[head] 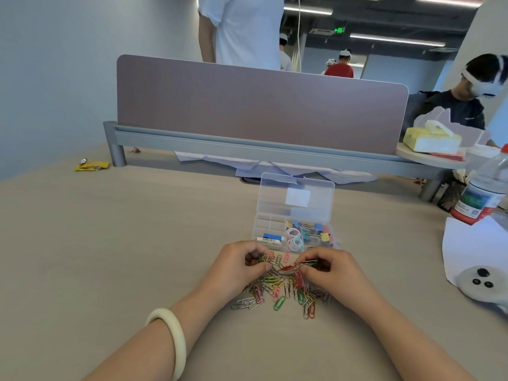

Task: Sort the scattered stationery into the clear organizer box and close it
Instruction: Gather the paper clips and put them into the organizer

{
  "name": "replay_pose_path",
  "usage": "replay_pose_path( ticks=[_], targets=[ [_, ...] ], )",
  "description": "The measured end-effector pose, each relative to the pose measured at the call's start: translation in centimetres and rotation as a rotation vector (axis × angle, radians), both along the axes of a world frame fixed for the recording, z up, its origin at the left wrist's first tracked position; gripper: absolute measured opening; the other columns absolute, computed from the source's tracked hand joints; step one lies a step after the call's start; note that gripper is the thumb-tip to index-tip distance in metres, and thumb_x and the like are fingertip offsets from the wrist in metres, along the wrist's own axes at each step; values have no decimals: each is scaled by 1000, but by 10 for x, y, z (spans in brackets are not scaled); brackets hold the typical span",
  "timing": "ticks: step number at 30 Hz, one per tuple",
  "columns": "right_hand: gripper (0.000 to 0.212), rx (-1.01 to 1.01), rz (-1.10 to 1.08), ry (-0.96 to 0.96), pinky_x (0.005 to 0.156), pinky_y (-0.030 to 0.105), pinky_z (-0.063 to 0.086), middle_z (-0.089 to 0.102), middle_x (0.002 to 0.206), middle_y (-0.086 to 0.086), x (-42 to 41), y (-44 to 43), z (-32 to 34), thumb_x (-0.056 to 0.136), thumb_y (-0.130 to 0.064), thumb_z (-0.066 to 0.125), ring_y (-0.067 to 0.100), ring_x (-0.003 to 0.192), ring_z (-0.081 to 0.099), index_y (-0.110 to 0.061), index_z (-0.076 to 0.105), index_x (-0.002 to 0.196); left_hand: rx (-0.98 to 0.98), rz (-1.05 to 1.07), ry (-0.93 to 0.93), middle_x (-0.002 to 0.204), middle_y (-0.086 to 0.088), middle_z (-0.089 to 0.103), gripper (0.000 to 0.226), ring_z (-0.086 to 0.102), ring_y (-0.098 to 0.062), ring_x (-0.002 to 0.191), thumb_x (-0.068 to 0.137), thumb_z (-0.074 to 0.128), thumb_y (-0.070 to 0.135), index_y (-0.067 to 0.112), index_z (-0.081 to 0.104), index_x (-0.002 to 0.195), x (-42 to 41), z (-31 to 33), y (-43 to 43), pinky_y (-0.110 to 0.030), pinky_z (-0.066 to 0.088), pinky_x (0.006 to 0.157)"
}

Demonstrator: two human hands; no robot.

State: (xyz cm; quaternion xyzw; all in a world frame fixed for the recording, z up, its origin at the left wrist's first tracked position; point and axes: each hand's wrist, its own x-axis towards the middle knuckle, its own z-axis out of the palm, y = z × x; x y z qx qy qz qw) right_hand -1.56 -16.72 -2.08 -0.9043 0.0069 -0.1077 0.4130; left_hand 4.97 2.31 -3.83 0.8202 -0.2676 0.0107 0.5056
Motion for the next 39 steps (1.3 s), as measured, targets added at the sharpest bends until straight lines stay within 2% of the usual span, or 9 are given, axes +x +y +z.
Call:
replay_pose_path(
  ticks=[5,9,12,16,23,28,33,35,39],
  targets=[
    [19,129,-34,18,67,15,51,72,74,-6,7,-4,18,76,-9,70,5,66,63,-28,71,72,-55,-12,40,61,12,51,14,46,3,56,72,73,11,22,69,80,1,-1,-1,-9,37,56],
    [16,214,-36,-3,60,13,50,71,72,2,20,-3,42,77,-1,67,5,61,60,-16,71,74,-73,-22,43,61,11,51,21,46,1,56,72,73,13,32,64,73,2,-1,0,-9,37,55],
    [14,134,-88,-18,58,11,51,69,74,-4,47,-4,57,79,-5,65,1,61,61,-18,69,76,-79,-20,53,63,10,52,18,46,-2,57,72,73,15,32,65,74,3,-1,0,-10,38,55],
    [8,-45,-108,22,61,16,45,66,79,-4,93,0,55,80,-13,65,9,73,59,-15,70,86,-63,-11,55,63,12,52,16,47,1,57,71,74,18,32,67,74,4,-1,1,-11,38,56],
    [11,-239,-69,97,62,15,43,63,88,2,136,15,37,80,-8,62,12,78,56,-7,69,89,-47,-17,48,65,13,54,19,49,1,59,74,72,20,37,65,71,4,2,3,-11,38,57],
    [13,-368,0,150,76,23,44,67,101,7,146,21,30,80,-11,62,15,86,56,-10,69,90,-34,-21,53,67,12,54,20,48,-1,60,74,71,20,38,64,72,2,4,4,-12,39,57],
    [19,-371,25,150,81,23,46,65,108,6,149,19,28,81,-12,63,15,90,56,-13,67,100,-36,-7,69,71,10,56,21,49,-3,61,73,73,21,40,64,72,4,3,5,-15,42,58],
    [24,-341,23,143,84,25,47,65,109,7,148,16,29,82,-10,63,18,95,59,-13,64,105,-50,-7,85,73,5,58,22,53,-9,62,72,73,22,42,64,70,4,3,5,-22,46,60],
    [24,-295,22,114,86,23,45,66,110,8,141,11,30,84,-5,60,16,93,59,-12,63,107,-47,-1,90,69,11,52,21,50,-8,61,73,73,20,40,64,72,1,6,7,-30,50,62]
  ],
)
